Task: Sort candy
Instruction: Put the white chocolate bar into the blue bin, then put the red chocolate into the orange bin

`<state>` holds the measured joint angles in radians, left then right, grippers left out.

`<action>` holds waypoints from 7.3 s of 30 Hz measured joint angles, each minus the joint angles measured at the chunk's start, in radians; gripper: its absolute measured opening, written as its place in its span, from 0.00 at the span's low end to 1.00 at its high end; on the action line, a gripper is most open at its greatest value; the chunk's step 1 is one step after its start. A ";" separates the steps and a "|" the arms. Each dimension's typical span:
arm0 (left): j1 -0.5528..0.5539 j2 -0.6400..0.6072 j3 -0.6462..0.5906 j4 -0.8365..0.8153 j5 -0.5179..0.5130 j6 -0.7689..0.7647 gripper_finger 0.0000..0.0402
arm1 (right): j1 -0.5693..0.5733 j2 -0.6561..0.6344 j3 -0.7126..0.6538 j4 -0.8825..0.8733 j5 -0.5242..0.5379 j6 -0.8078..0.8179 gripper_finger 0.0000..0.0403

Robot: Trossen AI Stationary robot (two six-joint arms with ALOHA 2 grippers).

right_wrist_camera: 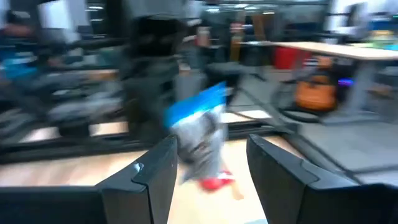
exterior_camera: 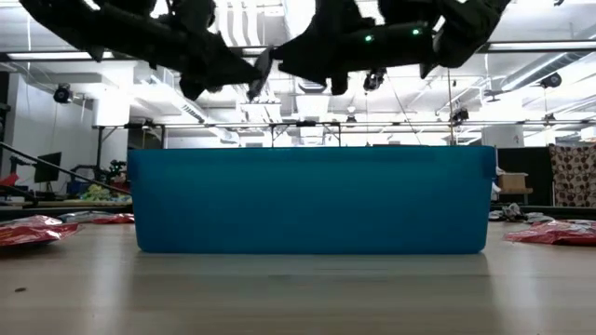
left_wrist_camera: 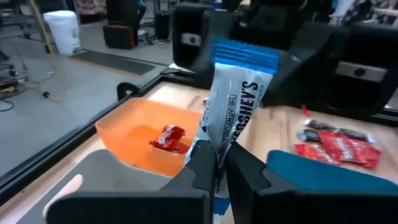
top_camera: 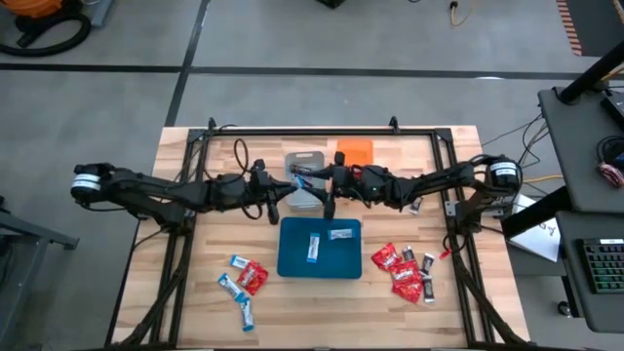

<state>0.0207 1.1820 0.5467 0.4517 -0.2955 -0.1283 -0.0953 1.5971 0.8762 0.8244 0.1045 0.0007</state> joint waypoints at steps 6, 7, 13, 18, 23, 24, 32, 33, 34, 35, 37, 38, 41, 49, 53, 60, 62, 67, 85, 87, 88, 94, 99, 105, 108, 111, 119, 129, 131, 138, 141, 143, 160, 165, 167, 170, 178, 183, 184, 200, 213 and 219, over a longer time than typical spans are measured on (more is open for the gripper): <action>0.000 0.093 0.023 0.020 -0.079 -0.010 0.00 | 0.004 0.028 0.003 -0.004 0.057 0.016 0.45; 0.000 0.107 0.027 0.020 -0.080 -0.008 0.00 | 0.004 0.029 0.004 0.001 0.056 0.022 0.45; -0.001 0.157 0.059 0.018 -0.080 0.001 0.01 | 0.003 0.030 0.004 -0.004 0.082 0.026 0.45; 0.000 0.165 0.075 0.019 -0.080 0.001 0.01 | 0.004 0.031 0.004 -0.004 0.083 0.031 0.44; 0.000 0.162 0.082 0.022 -0.080 0.001 0.01 | 0.003 0.040 0.005 -0.018 0.083 0.059 0.34; 0.000 0.162 0.082 0.020 -0.080 0.001 0.01 | 0.003 0.040 0.005 -0.018 0.083 0.059 0.30; 0.000 0.163 0.082 0.020 -0.080 -0.019 0.02 | 0.004 0.035 0.005 -0.035 0.076 0.047 0.06; 0.000 0.163 0.082 0.020 -0.080 -0.020 0.03 | 0.004 0.034 0.005 -0.036 0.076 0.046 0.06; 0.000 0.163 0.082 0.020 -0.079 -0.019 0.04 | 0.004 0.029 0.005 -0.044 0.076 0.044 0.06; 0.000 0.163 0.082 0.020 -0.077 -0.019 0.06 | 0.004 0.025 0.005 -0.050 0.075 0.042 0.06; 0.000 0.160 0.082 0.014 -0.076 -0.019 0.10 | 0.004 0.010 0.005 -0.073 0.071 0.040 0.06; -0.001 0.158 0.082 0.006 -0.077 -0.019 0.13 | 0.004 0.000 0.005 -0.090 0.072 0.039 0.06; -0.001 0.151 0.082 -0.024 -0.079 -0.019 0.21 | 0.003 -0.034 0.005 -0.134 0.076 0.037 0.06; -0.003 0.063 0.122 -0.324 -0.079 -0.053 0.32 | 0.003 -0.174 0.005 -0.425 -0.176 0.024 0.06; -0.003 0.025 0.178 -0.530 -0.080 -0.078 0.33 | 0.020 -0.230 0.005 -0.665 -0.370 -0.005 0.06; -0.003 0.010 0.267 -0.802 -0.081 -0.127 0.33 | 0.074 -0.235 0.005 -0.931 -0.394 0.055 0.10; -0.003 0.010 0.292 -0.873 -0.081 -0.147 0.33 | 0.094 -0.218 0.004 -0.956 -0.393 0.059 0.09; -0.003 0.013 0.344 -1.037 -0.082 -0.199 0.33 | 0.121 -0.192 0.004 -0.954 -0.392 0.082 0.10; -0.001 0.041 0.354 -1.109 -0.091 -0.283 0.33 | 0.133 -0.196 0.004 -1.009 -0.313 0.156 0.46; 0.001 0.049 0.354 -1.130 -0.092 -0.306 0.34 | 0.133 -0.205 0.004 -1.024 -0.313 0.155 0.48; 0.001 0.055 0.354 -1.139 -0.092 -0.314 0.34 | 0.133 -0.211 0.004 -1.036 -0.313 0.155 0.48; 0.005 0.125 0.354 -1.199 -0.135 -0.379 0.38 | 0.130 -0.264 0.004 -1.086 -0.312 0.140 0.49; 0.024 0.216 0.354 -1.298 -0.154 -0.480 0.44 | 0.130 -0.312 0.004 -1.078 -0.310 0.117 0.49; 0.106 0.358 0.354 -1.420 -0.161 -0.623 0.47 | 0.130 -0.330 0.004 -1.069 -0.261 0.081 0.49; 0.142 0.429 0.354 -1.422 -0.160 -0.618 0.47 | 0.130 -0.330 0.004 -1.062 -0.253 0.066 0.49; 0.167 0.482 0.354 -1.425 -0.159 -0.605 0.47 | 0.130 -0.330 0.004 -1.049 -0.253 0.066 0.49; 0.203 0.530 0.349 -1.434 -0.158 -0.590 0.47 | 0.130 -0.330 0.004 -1.050 -0.232 0.057 0.49; 0.249 0.513 0.270 -1.394 -0.137 -0.588 0.47 | 0.129 -0.320 0.003 -1.042 -0.232 0.051 0.49; 0.248 0.512 0.266 -1.384 -0.137 -0.575 0.47 | 0.129 -0.319 0.003 -1.042 -0.232 0.050 0.49; 0.249 0.504 0.257 -1.356 -0.137 -0.549 0.42 | 0.129 -0.319 0.003 -1.020 -0.232 0.050 0.49; 0.248 0.501 0.240 -1.329 -0.137 -0.546 0.35 | 0.129 -0.319 0.003 -1.020 -0.232 0.050 0.49; 0.248 0.501 0.231 -1.314 -0.137 -0.545 0.29 | 0.129 -0.319 0.003 -1.020 -0.232 0.051 0.49; 0.248 0.467 0.218 -1.280 -0.247 -0.554 0.00 | 0.129 -0.319 0.003 -1.006 -0.232 0.051 0.48; 0.231 0.395 0.219 -1.279 -0.247 -0.545 0.00 | 0.129 -0.319 0.003 -1.006 -0.232 0.051 0.48; 0.222 0.357 0.219 -1.275 -0.247 -0.543 0.00 | 0.129 -0.319 0.003 -1.005 -0.232 0.051 0.48; 0.207 0.291 0.220 -1.268 -0.248 -0.535 0.00 | 0.129 -0.319 0.003 -1.004 -0.232 0.051 0.48; 0.145 0.118 0.221 -1.172 -0.270 -0.459 0.00 | 0.130 -0.319 -0.001 -0.990 -0.232 0.049 0.48; 0.103 0.023 0.221 -1.107 -0.283 -0.405 0.00 | 0.129 -0.319 -0.027 -0.932 -0.232 0.032 0.48; 0.096 0.006 0.222 -1.097 -0.285 -0.398 0.00 | 0.129 -0.319 -0.031 -0.922 -0.232 0.031 0.48; 0.014 -0.046 0.222 -1.088 -0.281 -0.379 0.00 | 0.128 -0.319 -0.049 -0.864 -0.206 0.015 0.48; 0.013 0.008 0.199 -1.038 -0.167 -0.261 0.00 | 0.128 -0.319 -0.050 -0.864 -0.206 0.014 0.48; 0.038 -0.026 0.057 -0.762 0.101 0.041 0.00 | 0.128 -0.319 -0.052 -0.862 -0.206 0.014 0.48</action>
<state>0.0584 1.1557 0.6039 -0.3099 -0.1942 -0.0871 0.0322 1.2781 0.8241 -0.0380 -0.1017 0.0151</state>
